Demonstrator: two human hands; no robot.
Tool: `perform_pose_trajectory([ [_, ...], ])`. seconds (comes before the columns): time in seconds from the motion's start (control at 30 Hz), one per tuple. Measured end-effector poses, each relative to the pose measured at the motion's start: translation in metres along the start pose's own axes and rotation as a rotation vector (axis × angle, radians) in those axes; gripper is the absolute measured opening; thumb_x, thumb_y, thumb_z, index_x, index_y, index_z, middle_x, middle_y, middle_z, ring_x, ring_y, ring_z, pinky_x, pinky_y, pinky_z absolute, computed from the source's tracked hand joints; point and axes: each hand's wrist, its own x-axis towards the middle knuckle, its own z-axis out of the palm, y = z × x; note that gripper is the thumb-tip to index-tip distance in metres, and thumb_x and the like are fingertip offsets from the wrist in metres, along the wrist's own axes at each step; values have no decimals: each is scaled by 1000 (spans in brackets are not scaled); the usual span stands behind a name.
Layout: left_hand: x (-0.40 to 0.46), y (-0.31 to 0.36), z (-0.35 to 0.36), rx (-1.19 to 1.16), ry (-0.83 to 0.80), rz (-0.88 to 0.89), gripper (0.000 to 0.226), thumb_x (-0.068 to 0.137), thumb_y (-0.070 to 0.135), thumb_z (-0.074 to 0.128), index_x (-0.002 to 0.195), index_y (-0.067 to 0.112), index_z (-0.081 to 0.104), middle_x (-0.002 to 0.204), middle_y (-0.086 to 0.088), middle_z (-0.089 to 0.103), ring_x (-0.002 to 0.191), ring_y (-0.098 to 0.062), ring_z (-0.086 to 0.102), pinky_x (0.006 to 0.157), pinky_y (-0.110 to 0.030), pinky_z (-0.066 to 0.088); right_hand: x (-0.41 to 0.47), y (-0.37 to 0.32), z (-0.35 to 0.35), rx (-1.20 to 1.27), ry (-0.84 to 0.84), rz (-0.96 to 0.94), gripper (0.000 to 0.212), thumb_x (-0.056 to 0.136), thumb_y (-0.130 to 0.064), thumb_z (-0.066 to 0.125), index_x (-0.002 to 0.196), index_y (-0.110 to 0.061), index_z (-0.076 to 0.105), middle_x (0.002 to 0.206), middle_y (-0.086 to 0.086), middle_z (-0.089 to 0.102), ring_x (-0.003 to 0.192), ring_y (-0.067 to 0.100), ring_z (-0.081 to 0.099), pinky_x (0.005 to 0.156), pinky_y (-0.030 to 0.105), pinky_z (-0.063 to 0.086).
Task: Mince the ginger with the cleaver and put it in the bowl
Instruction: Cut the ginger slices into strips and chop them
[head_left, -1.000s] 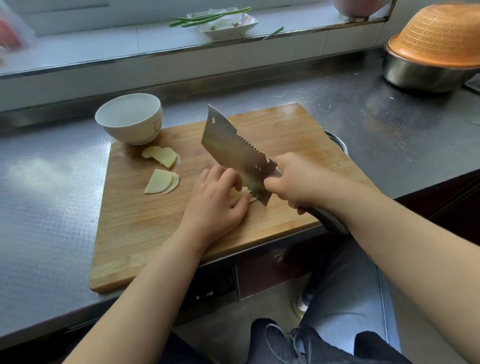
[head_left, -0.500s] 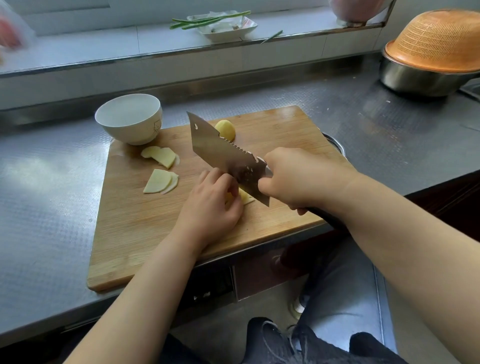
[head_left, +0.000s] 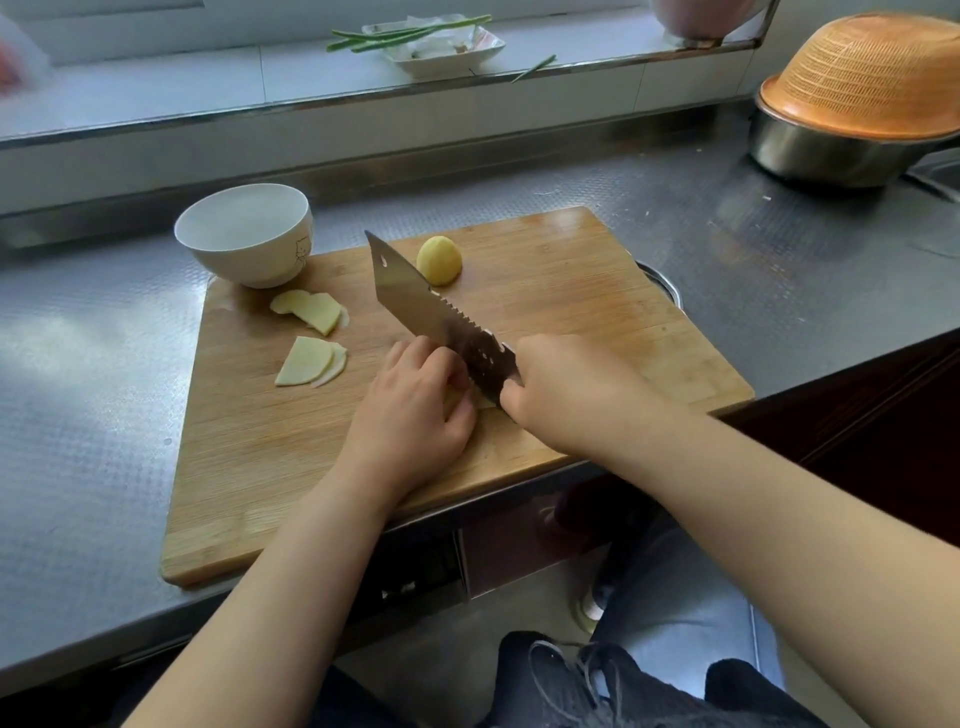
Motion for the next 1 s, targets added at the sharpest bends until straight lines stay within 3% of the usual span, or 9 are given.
perform_pose_trajectory([
  [0.23, -6, 3, -6, -51, 52, 2, 14, 86, 29, 62, 87, 17, 54, 97, 4, 48, 95, -14, 43, 81, -26, 35, 1, 14, -15, 222, -15, 15, 10, 94, -18, 50, 86, -14, 55, 73, 9, 61, 55, 23, 59, 52, 35, 58],
  [0.37, -9, 2, -9, -75, 72, -9, 10, 87, 27, 60, 86, 19, 54, 98, 7, 48, 93, -7, 39, 79, -19, 29, -4, 10, -25, 233, 0, -46, 8, 95, -17, 50, 90, -12, 55, 73, 9, 60, 53, 19, 57, 46, 29, 54],
  [0.6, -8, 0, -7, -69, 36, -4, 8, 85, 21, 61, 86, 16, 56, 103, 2, 54, 95, -15, 47, 80, -28, 40, -8, -3, -28, 109, -61, -65, 12, 93, -16, 50, 89, -9, 59, 63, 9, 61, 47, 19, 59, 41, 24, 51],
  [0.77, -7, -3, -5, -52, 29, 15, 8, 83, 22, 62, 87, 16, 57, 100, 0, 53, 94, -18, 48, 80, -30, 42, 1, -11, -28, 118, -149, -23, 9, 95, -12, 48, 91, -8, 55, 75, 15, 62, 54, 23, 58, 45, 29, 55],
  [1.0, -6, -4, -2, -17, 30, 32, 11, 83, 24, 63, 87, 15, 58, 96, -2, 53, 92, -20, 48, 79, -33, 44, 10, -14, -16, 140, -179, 20, 11, 94, -7, 47, 86, -6, 55, 73, 17, 62, 54, 27, 59, 50, 35, 57],
])
